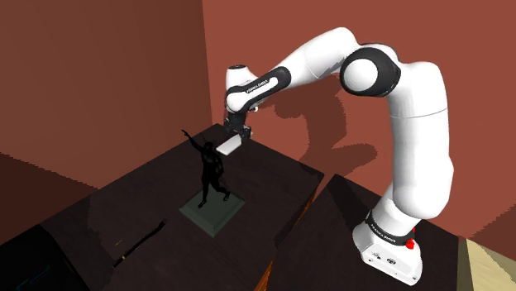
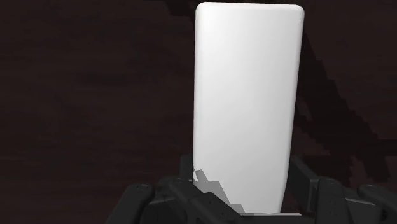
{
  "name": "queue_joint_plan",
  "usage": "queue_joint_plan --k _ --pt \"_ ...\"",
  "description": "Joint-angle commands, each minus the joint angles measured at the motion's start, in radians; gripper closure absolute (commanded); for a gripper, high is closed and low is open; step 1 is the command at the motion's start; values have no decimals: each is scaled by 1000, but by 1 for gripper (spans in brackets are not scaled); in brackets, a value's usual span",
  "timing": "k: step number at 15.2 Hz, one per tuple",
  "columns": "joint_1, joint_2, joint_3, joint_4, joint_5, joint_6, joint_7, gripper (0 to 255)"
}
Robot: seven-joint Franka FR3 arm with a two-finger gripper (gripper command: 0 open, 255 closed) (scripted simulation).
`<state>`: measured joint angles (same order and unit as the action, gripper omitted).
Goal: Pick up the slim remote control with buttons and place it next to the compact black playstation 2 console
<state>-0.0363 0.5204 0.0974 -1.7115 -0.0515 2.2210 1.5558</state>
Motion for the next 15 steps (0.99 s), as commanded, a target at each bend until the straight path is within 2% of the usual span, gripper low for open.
queue_joint_plan --k 1,8,15 --pt "23 -20 8 -29 -2 8 33 255" --pt "128 -72 42 -114 -15 41 180 255" --pt "238 -86 77 -139 -32 51 335 255"
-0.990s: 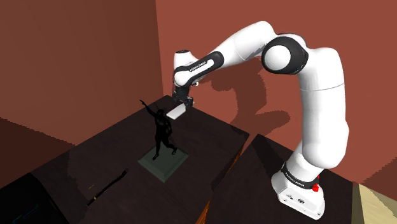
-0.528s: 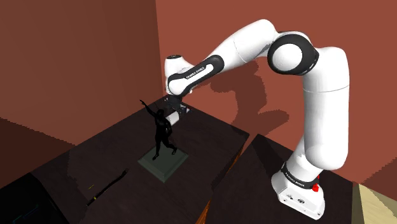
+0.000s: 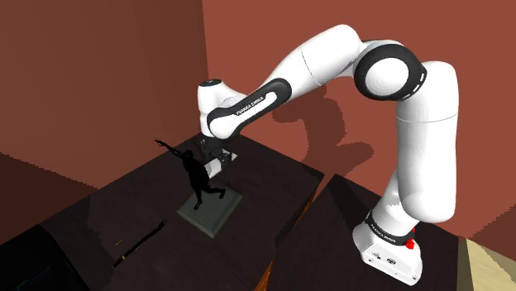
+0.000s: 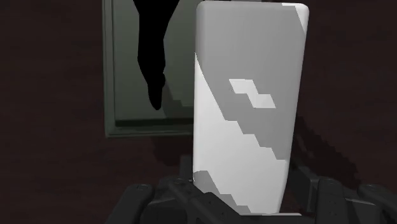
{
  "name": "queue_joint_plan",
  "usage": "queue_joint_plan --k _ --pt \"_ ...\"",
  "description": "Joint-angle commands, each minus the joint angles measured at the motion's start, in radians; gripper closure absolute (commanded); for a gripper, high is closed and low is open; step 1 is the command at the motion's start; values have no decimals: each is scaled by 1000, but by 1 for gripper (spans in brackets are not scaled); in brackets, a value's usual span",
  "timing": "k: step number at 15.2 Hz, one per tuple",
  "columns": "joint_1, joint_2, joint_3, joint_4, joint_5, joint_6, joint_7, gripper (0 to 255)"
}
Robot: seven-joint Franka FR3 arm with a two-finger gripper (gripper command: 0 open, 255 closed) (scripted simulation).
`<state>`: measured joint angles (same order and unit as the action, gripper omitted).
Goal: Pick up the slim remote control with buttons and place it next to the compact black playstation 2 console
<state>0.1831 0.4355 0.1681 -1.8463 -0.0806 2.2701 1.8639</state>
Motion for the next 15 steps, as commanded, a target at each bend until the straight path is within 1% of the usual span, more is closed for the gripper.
queue_joint_plan --k 1,8,15 --pt "35 0 12 -3 -6 1 49 255" --pt "151 29 44 39 -28 -15 205 255" --pt "273 95 69 143 -55 -55 355 255"
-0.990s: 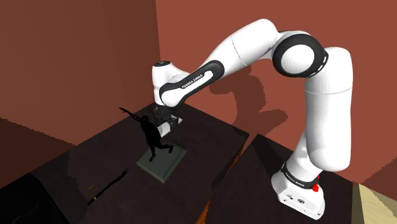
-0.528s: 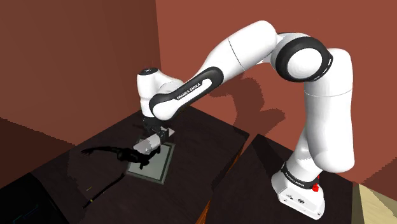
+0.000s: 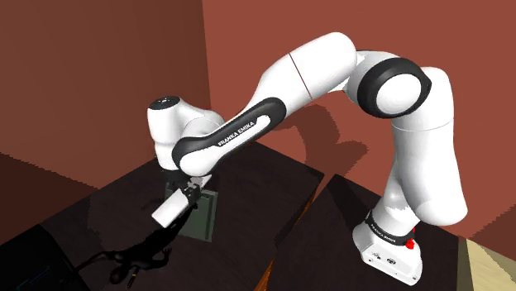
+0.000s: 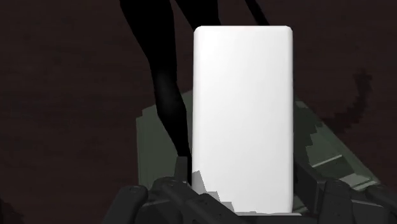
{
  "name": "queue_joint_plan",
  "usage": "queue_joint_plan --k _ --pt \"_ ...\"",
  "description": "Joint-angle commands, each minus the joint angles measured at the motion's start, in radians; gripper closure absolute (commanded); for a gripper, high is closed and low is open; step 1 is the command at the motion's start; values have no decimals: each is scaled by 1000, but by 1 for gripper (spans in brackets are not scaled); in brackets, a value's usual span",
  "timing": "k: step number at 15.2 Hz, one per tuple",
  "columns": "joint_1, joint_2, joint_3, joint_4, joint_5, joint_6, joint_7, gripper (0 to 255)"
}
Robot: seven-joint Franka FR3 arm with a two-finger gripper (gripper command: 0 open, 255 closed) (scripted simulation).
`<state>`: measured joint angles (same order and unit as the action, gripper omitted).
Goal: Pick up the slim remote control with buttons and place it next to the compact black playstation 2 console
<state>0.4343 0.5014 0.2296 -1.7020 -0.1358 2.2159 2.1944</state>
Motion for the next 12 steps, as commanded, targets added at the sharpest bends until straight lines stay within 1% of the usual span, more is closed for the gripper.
queue_joint_plan --k 1,7,12 --pt "39 42 10 19 -4 -9 45 255" --pt "149 136 23 172 -29 -71 160 255" --pt "247 242 27 352 -49 -147 242 255"
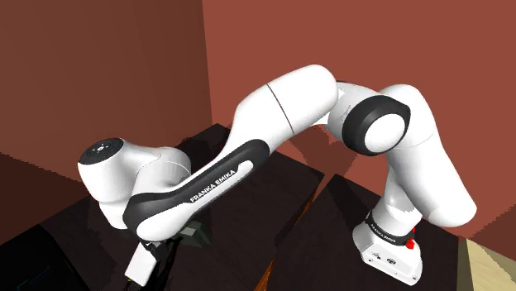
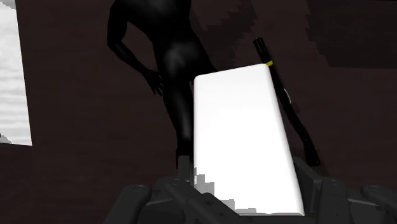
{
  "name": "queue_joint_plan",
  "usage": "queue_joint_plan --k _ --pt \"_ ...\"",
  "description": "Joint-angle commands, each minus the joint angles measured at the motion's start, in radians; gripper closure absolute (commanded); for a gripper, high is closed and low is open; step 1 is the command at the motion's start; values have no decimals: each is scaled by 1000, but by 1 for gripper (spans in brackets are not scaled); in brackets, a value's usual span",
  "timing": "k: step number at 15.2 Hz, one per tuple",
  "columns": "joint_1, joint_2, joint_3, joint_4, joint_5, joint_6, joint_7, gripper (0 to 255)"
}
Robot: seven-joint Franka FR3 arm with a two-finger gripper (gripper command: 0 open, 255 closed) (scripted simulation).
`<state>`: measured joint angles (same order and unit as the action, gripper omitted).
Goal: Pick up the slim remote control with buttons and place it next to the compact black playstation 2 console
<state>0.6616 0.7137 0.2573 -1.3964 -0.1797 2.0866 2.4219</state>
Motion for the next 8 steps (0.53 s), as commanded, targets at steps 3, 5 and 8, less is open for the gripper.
queue_joint_plan --k 3,5,8 --pt "75 102 -1 173 -14 -71 52 255" --pt "76 114 -3 165 -16 -52 53 255" --pt "77 133 -7 156 -20 -24 55 255"
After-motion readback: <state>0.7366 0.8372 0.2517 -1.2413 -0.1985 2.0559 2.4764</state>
